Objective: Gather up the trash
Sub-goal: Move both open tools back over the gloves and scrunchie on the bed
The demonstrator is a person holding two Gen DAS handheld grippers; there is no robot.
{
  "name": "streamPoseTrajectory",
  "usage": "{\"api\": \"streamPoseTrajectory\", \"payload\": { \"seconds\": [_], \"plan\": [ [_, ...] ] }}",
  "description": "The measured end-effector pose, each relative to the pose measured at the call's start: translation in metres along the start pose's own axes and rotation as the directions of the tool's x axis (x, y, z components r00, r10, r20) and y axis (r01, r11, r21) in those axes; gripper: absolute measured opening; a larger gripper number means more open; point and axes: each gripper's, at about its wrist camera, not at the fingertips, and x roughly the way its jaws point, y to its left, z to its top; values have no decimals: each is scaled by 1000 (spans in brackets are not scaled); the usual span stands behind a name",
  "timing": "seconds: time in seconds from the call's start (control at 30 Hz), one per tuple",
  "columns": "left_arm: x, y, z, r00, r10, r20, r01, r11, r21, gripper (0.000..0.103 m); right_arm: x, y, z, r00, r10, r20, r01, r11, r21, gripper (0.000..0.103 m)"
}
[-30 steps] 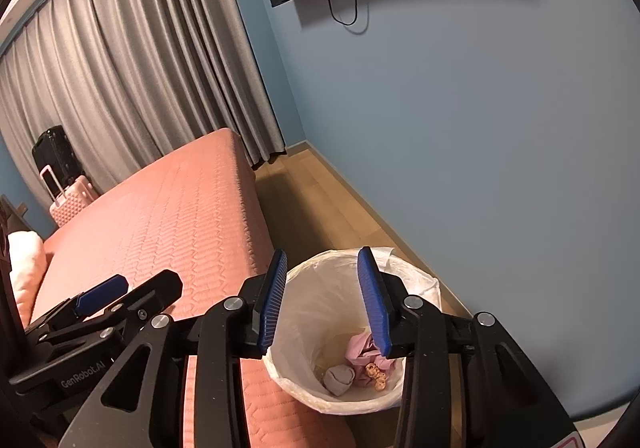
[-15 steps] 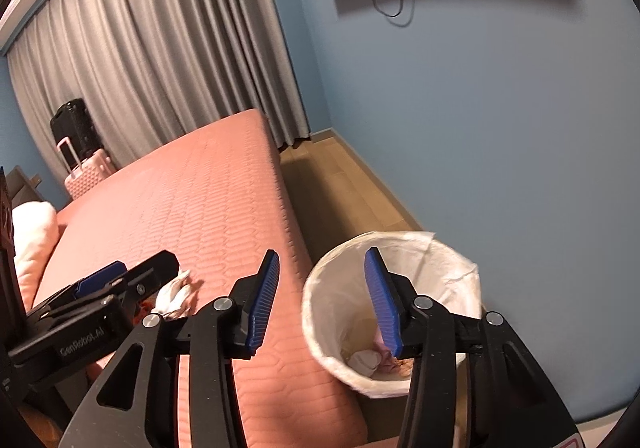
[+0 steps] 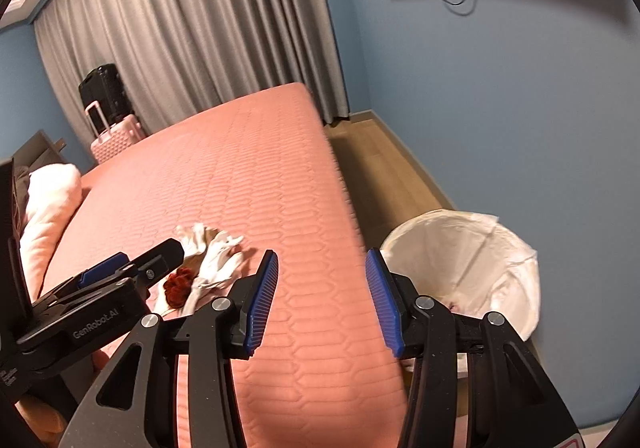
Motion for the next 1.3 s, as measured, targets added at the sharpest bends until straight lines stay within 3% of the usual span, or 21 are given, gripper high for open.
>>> {"api": "streamPoseTrajectory", "payload": {
  "seconds": [0.17,0.73,1.3],
  "plan": [
    [-1,26,-5,1000,25,-12,-25,999,-36,88,8,22,-3,1000,19,-23,-19,999,-28,51],
    [8,137,-38,984,141,-109,-159,972,-173,88,59,95,-36,985,86,-152,-102,990,-99,51],
    [46,205,-56,959,181,-217,-230,946,-228,87,129,158,-50,961,117,-249,-156,978,-142,51]
  ]
}}
